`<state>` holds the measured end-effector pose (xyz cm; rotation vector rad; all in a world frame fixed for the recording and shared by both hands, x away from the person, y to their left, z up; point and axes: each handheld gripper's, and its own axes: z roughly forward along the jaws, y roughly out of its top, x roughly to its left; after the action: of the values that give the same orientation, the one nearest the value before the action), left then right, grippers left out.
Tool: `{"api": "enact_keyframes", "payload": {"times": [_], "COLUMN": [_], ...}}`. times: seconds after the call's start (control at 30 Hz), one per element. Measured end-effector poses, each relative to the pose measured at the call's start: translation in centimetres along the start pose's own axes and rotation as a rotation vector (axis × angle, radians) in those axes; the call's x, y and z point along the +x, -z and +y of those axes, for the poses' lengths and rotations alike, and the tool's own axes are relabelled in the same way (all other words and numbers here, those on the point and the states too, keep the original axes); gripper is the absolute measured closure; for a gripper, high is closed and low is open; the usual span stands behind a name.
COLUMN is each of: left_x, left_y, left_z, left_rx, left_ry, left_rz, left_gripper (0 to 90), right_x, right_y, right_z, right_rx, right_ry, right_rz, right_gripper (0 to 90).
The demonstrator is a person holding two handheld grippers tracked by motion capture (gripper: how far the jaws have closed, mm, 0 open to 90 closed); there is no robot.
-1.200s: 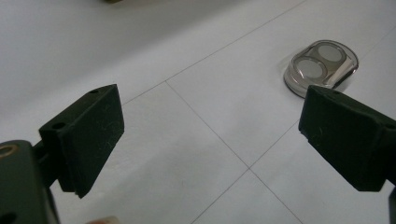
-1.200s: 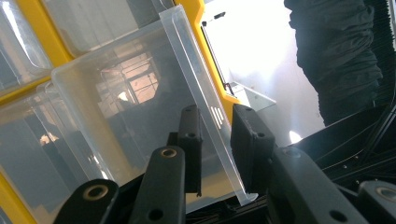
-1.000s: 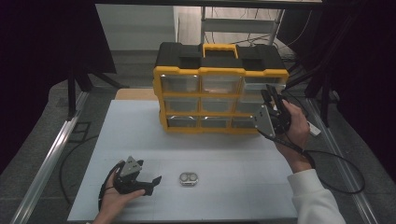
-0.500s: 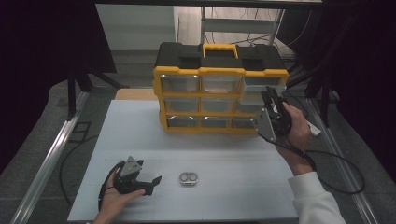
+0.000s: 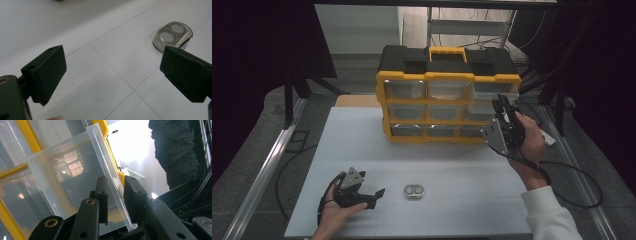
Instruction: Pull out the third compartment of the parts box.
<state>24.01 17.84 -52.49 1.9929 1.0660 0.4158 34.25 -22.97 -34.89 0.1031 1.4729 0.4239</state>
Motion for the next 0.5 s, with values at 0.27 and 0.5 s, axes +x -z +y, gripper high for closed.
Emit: {"api": "enact_keyframes", "payload": {"times": [0.27, 0.5], "left_x": [0.03, 0.03], "left_y": [0.00, -0.02], "left_z": [0.01, 0.02], "left_rx": [0.000, 0.001], "left_ry": [0.000, -0.001], "left_rz": [-0.001, -0.001], "left_gripper": [7.3, 7.3], "right_x": [0.01, 0.06], "right_y": [0.34, 0.57], "right_z": [-0.04, -0.07], "right_rx": [-0.005, -0.007], "right_ry": [-0.001, 0.001], "right_rz": [-0.001, -0.002], "right_gripper": [73.8, 73.9]}}
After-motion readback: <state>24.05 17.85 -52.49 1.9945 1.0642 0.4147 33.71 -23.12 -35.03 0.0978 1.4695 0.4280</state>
